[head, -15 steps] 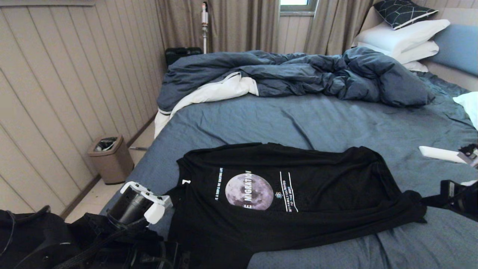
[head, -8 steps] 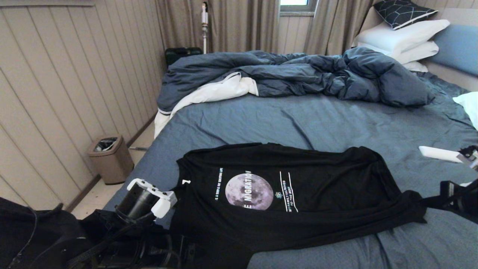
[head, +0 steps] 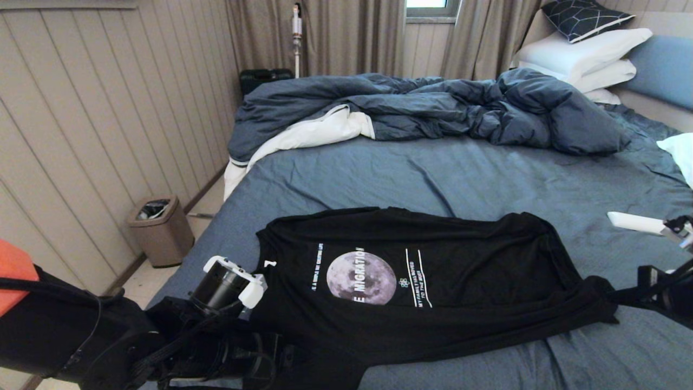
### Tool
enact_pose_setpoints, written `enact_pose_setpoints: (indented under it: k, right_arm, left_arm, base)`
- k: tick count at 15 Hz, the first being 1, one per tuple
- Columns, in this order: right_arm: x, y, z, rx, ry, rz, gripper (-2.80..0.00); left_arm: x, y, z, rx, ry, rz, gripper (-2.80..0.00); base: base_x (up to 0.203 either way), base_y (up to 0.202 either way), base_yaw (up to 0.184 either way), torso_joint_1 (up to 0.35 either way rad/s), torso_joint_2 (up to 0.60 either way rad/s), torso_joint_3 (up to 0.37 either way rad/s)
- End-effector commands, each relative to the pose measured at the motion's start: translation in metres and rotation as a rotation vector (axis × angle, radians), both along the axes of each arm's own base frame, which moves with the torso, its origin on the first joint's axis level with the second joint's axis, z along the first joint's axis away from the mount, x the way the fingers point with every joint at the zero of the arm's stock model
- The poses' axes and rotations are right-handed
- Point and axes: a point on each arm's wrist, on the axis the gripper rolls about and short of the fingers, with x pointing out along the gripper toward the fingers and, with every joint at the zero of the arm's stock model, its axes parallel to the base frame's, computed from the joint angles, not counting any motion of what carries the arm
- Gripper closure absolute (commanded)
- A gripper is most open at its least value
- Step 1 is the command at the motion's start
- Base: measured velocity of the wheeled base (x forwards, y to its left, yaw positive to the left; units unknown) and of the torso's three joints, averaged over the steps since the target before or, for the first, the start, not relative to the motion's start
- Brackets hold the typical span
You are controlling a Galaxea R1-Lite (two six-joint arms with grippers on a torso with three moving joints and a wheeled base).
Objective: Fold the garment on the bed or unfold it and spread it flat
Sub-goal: Fold the black T-shirt
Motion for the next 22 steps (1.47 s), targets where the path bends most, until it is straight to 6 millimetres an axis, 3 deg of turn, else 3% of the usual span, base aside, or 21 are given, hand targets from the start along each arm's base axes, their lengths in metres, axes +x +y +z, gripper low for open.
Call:
enact_pose_setpoints:
  k: [1, 5, 13, 14, 22]
  right_arm:
    - [0.000, 0.000, -0.001, 0.005, 0.004, 0.002, 0.00]
    - [-0.002, -0.002, -0.002, 0.007, 0.004, -0.008, 0.00]
    - [-0.004, -0.007, 0.000, 0.013, -0.009, -0.020, 0.00]
    - [-0.004, -0.008, 0.000, 0.013, -0.007, -0.022, 0.00]
    - [0.002, -0.012, -0.006, -0.001, -0.019, -0.028, 0.00]
  left_arm:
    - [0.001, 0.001, -0.004, 0.010, 0.014, 0.009, -2.80]
    - [0.009, 0.011, -0.005, 0.016, 0.013, 0.054, -2.80]
    - [0.013, 0.007, -0.005, 0.002, 0.004, 0.049, -2.80]
    - [0.013, 0.006, -0.005, 0.000, 0.002, 0.049, 0.00]
    - [0.004, 0.010, 0.010, -0.074, 0.012, 0.019, 0.00]
  base:
    - [0.000, 0.000, 0.000, 0.000, 0.00, 0.000]
    - [0.000, 0.000, 0.000, 0.000, 0.00, 0.000]
    - [0.000, 0.000, 0.000, 0.000, 0.00, 0.000]
    - [0.000, 0.000, 0.000, 0.000, 0.00, 0.000]
    - [0.000, 0.000, 0.000, 0.000, 0.00, 0.000]
